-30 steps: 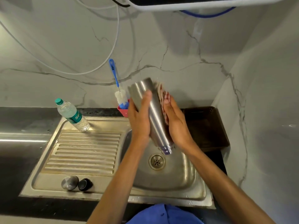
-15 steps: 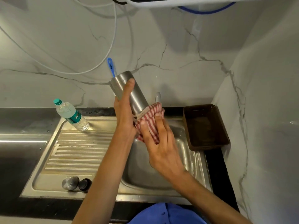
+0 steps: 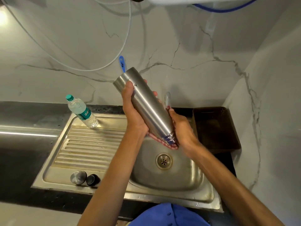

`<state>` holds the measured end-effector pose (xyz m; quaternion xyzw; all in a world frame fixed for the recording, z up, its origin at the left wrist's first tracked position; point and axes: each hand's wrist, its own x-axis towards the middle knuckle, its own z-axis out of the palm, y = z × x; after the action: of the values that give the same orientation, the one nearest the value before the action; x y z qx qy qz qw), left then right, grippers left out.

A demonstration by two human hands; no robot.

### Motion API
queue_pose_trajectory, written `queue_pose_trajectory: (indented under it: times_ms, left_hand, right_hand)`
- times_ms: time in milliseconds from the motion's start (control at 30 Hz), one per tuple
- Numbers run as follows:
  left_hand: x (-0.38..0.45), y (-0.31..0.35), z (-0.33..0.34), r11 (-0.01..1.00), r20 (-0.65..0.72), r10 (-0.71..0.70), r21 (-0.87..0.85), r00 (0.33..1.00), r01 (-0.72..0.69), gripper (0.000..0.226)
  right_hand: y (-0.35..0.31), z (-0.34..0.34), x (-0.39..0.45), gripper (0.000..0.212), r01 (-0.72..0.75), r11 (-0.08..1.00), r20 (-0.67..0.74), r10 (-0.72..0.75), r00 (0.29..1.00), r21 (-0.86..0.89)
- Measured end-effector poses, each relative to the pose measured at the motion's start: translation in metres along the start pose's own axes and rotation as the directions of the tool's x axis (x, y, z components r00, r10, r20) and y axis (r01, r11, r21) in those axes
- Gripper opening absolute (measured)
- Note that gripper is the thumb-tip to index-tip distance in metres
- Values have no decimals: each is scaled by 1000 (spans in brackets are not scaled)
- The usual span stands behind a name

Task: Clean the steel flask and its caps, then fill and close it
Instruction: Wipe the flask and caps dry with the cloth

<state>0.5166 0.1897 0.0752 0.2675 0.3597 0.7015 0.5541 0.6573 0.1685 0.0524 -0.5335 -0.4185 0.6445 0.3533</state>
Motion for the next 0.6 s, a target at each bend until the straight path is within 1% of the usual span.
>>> queue_pose_trajectory:
  times_ms: [33,67,133,167,233,300,367,400,433,467,500,533,567,600]
  left_hand:
    - [1,2,-1,1000,59,3,-21,998,-2,67]
    - [2,4,0,999,110,6,-44,994,-1,66]
    - [7,7,0,995,213,14,-103,977,8,66]
    - [9,8,0,991,260,16,-130,966,18,67]
    - [14,11,-1,985,347,4,-163,938,57,69]
    - [16,11,-4,982,409,-34,-156,912,107,72]
    - [17,12,-11,982,418,-59,-141,906,129,72]
    - [19,12,-15,984,394,-62,-131,917,122,73]
    - [19,12,-19,988,344,-60,-110,937,104,73]
    - [18,12,-21,994,268,-60,-74,962,83,74]
    - [17,10,-23,997,167,-64,-30,984,70,74]
    - [15,8,-24,997,52,-74,9,996,74,73]
    - [14,6,-24,996,-58,-86,29,995,88,73]
    - [12,6,-21,994,-140,-103,32,985,109,73]
  right_hand:
    - [-2,-4,-2,38,-143,985,94,133,987,101]
    - [-3,-9,-4,39,-267,950,193,235,953,162]
    - [-7,-16,-10,46,-442,876,366,355,860,191]
    - [-6,-16,-12,49,-497,848,413,393,822,182]
    - [-4,-14,-15,54,-557,816,426,453,783,157]
    - [1,-10,-17,55,-585,795,456,467,758,159]
    - [1,-5,-21,52,-594,779,456,461,761,202]
    - [1,-2,-23,50,-572,780,418,444,792,255]
    - [0,2,-27,46,-507,793,354,393,849,337]
    - [2,7,-29,41,-381,825,249,299,921,418]
    - [6,13,-31,37,-193,876,116,158,981,442]
    - [10,21,-35,34,29,940,-40,-16,999,340]
    - [17,28,-37,34,244,961,-175,-219,960,131]
    - [28,32,-37,36,418,903,-233,-430,872,-102]
